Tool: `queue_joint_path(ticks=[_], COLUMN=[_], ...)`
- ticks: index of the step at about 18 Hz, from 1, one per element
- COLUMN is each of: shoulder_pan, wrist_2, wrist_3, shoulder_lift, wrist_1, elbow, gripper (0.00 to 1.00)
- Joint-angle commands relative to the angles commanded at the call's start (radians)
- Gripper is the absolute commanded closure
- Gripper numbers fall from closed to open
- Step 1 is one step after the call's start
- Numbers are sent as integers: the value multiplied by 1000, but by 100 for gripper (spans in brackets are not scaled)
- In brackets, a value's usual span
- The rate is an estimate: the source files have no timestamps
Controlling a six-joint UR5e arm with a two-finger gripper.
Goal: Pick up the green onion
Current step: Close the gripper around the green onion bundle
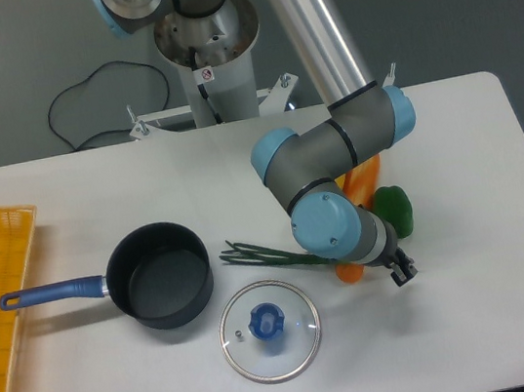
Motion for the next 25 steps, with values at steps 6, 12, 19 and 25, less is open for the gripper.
queue_joint_path(ticks=[6, 12, 19, 25], shoulder_pan=[-8, -14, -15, -15], wrist_2=[29, 34, 34, 34], wrist_3=[-3, -21, -66, -66], shoulder_lift=[-15, -17, -21, -21], wrist_1=[0, 0, 0, 0], elbow=[0, 0, 0, 0], gripper=[42, 46, 60, 83])
